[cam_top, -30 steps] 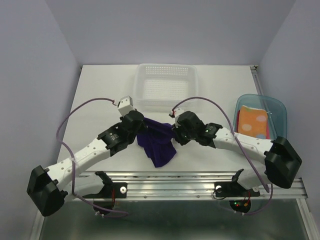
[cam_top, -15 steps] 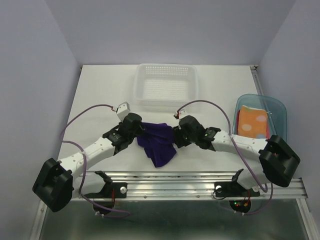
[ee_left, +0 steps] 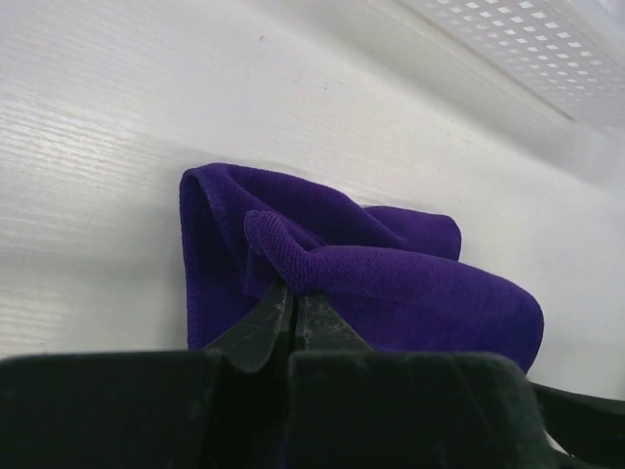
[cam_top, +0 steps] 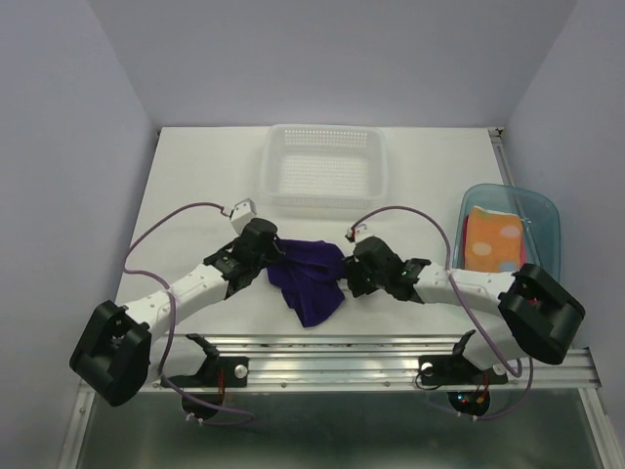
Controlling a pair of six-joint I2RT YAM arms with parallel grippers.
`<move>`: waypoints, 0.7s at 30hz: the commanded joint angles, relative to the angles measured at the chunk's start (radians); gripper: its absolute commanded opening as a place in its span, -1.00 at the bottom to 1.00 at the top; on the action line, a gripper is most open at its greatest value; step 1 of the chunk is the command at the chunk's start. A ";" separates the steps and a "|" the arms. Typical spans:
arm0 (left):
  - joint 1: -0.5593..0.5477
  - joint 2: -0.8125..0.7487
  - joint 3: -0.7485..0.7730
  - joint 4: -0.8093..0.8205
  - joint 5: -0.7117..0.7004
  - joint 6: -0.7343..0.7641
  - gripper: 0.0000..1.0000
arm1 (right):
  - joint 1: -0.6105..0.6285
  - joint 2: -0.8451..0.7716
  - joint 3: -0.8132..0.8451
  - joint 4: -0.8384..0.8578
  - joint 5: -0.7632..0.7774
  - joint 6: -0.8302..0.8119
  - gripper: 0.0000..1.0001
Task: Fold and stack the towels
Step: Flatten out the crumpled towel
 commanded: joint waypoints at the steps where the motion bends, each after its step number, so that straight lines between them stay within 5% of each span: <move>1: 0.014 -0.014 0.040 0.033 0.008 0.020 -1.00 | -0.002 0.070 0.046 0.068 0.049 -0.022 0.12; 8: 0.023 -0.012 0.039 0.032 0.012 0.023 -1.00 | -0.005 0.149 0.071 0.114 0.079 -0.034 0.08; 11: 0.029 -0.014 0.040 0.030 0.011 0.026 -1.00 | -0.012 0.161 0.063 0.160 0.047 -0.040 -0.13; 16: 0.046 -0.034 0.056 0.023 0.018 0.036 -1.00 | -0.014 0.114 0.097 0.088 0.025 -0.036 -0.99; 21: 0.047 -0.133 0.120 0.012 0.055 0.077 -1.00 | -0.012 -0.047 0.213 -0.090 0.080 -0.063 -0.99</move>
